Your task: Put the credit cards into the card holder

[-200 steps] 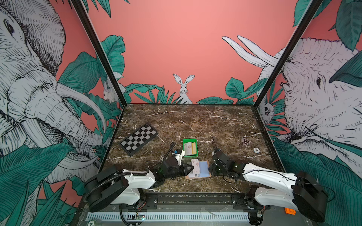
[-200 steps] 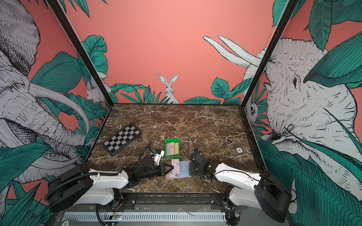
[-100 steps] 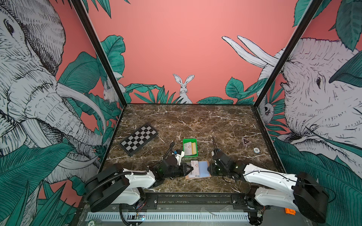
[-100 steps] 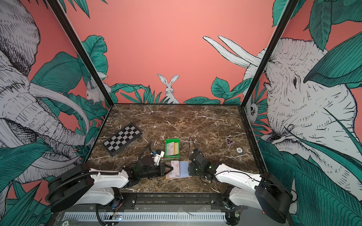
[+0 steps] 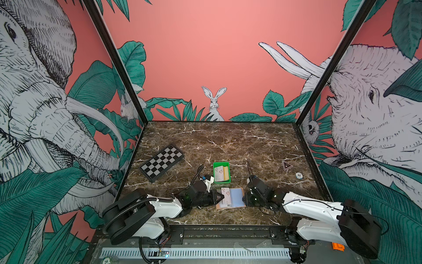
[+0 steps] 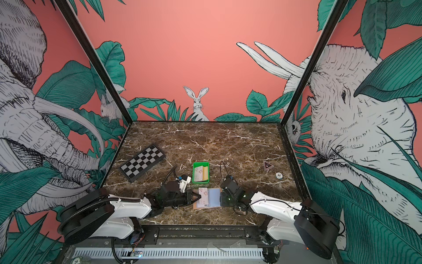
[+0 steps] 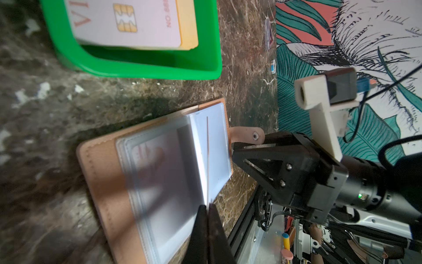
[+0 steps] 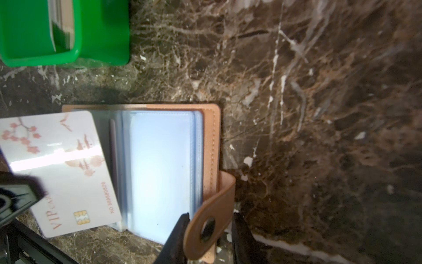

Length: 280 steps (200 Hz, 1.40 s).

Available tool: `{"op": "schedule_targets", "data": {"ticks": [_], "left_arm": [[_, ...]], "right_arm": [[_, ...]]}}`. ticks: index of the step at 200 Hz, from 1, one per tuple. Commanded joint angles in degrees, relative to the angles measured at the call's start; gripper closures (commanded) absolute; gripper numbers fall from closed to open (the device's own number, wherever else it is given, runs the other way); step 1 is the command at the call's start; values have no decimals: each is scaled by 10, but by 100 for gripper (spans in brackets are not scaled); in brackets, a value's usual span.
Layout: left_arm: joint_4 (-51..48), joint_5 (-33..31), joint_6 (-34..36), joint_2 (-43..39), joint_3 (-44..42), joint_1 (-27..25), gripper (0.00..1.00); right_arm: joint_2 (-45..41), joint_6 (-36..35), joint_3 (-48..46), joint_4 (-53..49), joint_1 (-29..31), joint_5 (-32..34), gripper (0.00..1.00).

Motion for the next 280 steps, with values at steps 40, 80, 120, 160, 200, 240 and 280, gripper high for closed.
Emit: {"op": "schedule_targets", "data": {"ticks": [40,80,120,160,200,240,280], "left_arm": [[39,4,-15,29,11,2,100],[26,-4,-22,25,9,2,100],[27,0,-30,34,11,1,100],[46,8,-47,54,13,2,100],[80,21,-69,87,7,2,100],[135,35,-94,119,4,2,100],[132,39,-98,123,5,0,100]], "right_arm": [[-2,1,-1,-3,4,1,68],[-5,2,-4,-2,4,0,68],[-4,1,-4,-1,4,2,68],[-4,3,-10,1,4,2,69],[-5,4,-15,5,5,3,68],[-4,6,-18,6,5,3,68],[-4,8,-22,10,6,2,70]]}}
